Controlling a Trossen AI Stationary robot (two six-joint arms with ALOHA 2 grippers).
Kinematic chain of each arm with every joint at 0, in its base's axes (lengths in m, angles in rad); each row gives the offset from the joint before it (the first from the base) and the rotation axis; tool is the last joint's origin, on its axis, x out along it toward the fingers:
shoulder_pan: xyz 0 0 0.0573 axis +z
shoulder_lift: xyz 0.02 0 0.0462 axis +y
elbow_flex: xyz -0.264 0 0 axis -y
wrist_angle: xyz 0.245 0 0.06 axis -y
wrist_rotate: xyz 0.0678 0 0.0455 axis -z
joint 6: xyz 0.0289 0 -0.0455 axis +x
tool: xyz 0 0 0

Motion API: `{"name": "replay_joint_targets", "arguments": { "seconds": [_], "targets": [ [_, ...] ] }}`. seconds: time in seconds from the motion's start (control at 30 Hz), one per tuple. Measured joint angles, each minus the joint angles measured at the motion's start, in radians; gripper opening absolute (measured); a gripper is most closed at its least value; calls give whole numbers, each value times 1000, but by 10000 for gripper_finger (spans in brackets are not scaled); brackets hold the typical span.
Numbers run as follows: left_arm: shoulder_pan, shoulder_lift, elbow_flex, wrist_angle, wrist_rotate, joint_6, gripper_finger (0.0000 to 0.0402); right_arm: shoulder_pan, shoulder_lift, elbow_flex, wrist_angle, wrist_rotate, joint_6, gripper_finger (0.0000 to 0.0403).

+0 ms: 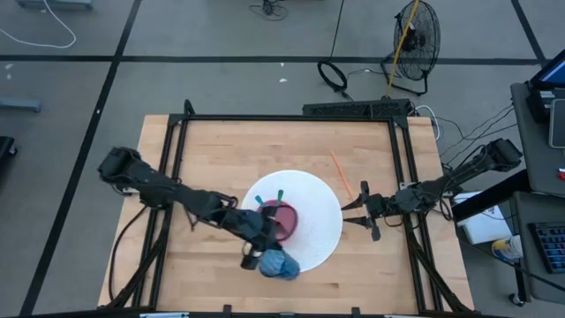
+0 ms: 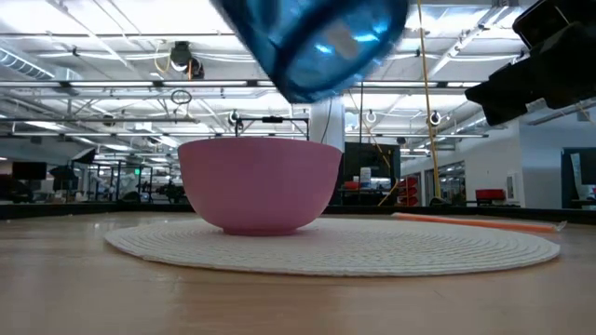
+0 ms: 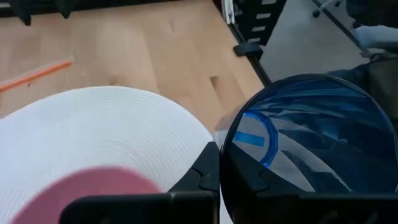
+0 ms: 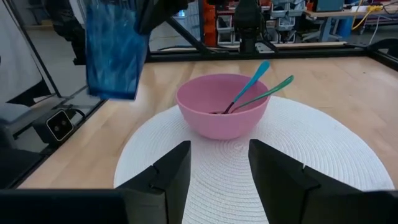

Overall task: Pick & Place Utensil
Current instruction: Put the blue cup on the white mat to the right of the pink bowl

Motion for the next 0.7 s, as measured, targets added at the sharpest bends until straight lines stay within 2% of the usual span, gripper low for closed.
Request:
{"name": "replay_joint_targets", "arguments": {
  "seconds": [0.23, 0.4, 0.53, 0.7],
  "targets": [
    [12, 173, 170, -23, 9, 14, 6, 0, 0, 0, -6, -10, 16, 155],
    [8, 250, 274, -116, 1, -1, 9, 0, 0, 0, -5, -58, 25, 155],
    [0, 271, 299, -189, -2, 8, 20, 0, -1, 0, -6, -75, 31, 155],
    [-17, 271, 299, -247, -21, -1, 8, 0, -1, 0, -6, -77, 29, 155]
  ]
}}
